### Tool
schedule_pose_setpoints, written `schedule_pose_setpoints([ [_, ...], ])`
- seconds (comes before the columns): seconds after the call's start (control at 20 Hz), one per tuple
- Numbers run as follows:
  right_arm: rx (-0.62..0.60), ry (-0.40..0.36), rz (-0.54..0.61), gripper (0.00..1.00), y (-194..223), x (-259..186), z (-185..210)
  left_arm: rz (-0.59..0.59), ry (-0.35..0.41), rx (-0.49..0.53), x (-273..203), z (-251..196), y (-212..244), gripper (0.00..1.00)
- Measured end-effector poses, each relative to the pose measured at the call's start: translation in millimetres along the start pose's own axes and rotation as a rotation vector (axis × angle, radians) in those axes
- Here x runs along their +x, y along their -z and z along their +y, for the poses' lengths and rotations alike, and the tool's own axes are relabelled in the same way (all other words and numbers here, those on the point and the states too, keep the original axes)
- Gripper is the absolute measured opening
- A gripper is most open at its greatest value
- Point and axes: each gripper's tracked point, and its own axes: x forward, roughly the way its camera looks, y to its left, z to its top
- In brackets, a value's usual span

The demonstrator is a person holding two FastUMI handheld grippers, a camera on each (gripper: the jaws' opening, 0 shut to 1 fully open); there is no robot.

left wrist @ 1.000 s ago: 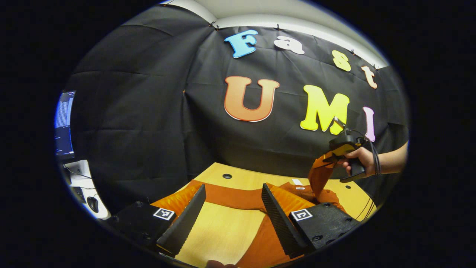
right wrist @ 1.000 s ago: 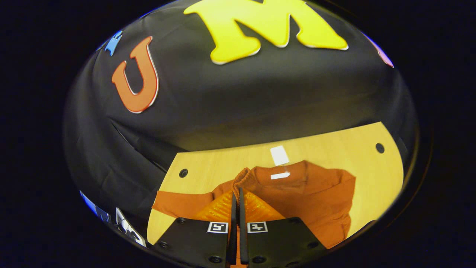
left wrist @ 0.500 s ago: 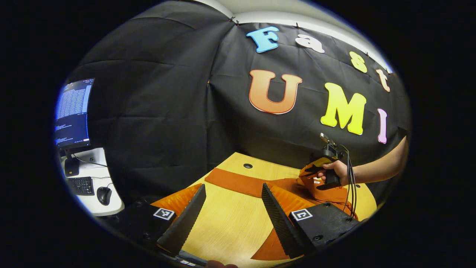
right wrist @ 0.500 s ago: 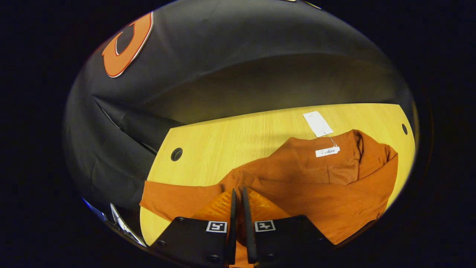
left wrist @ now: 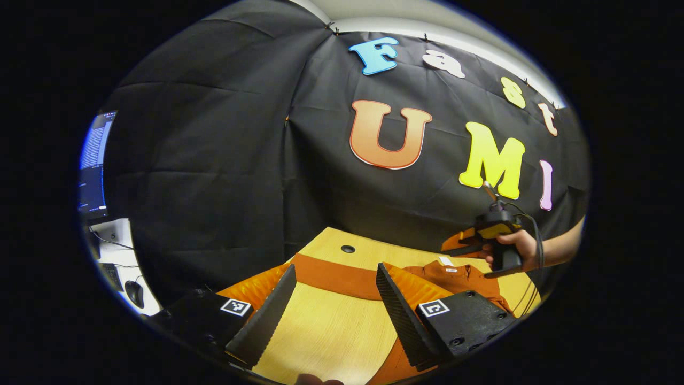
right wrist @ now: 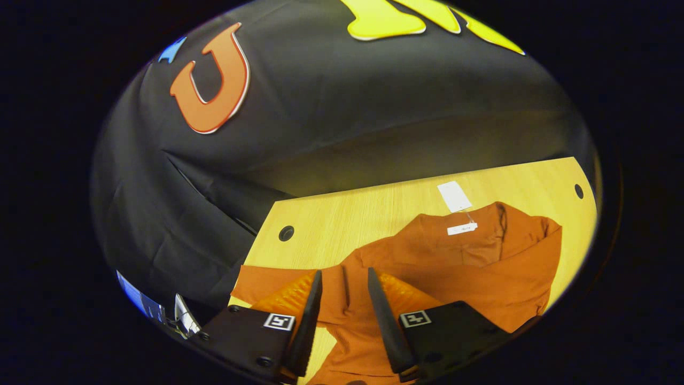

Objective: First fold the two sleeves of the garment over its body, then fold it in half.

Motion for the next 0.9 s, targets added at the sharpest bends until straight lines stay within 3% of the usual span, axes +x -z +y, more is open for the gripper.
schedule_pose_setpoints([
  [0.05, -0.016, -0.018, 0.002, 0.66, 9, -19, 1, 0.003, 0.006, 0.001, 10, 4, -1, 0.98],
  [0.1, -0.030, -0.031, 0.002, 0.68, 15, -40, -1, 0.001, 0.009, 0.001, 22, 11, -1, 0.98],
  [0.15, -0.036, -0.041, 0.001, 0.62, 23, -59, -6, 0.006, 0.018, 0.001, 37, 18, 1, 1.00],
  [0.4, -0.008, -0.049, -0.015, 0.68, 43, -156, -41, 0.095, 0.085, 0.066, 118, 53, 23, 0.98],
  [0.6, -0.027, 0.062, -0.064, 0.68, 45, -224, -98, 0.262, 0.101, 0.082, 194, 84, 81, 0.98],
  [0.9, 0.154, 0.249, -0.136, 0.68, 60, -292, -184, 0.461, 0.011, 0.081, 259, 110, 159, 0.99],
])
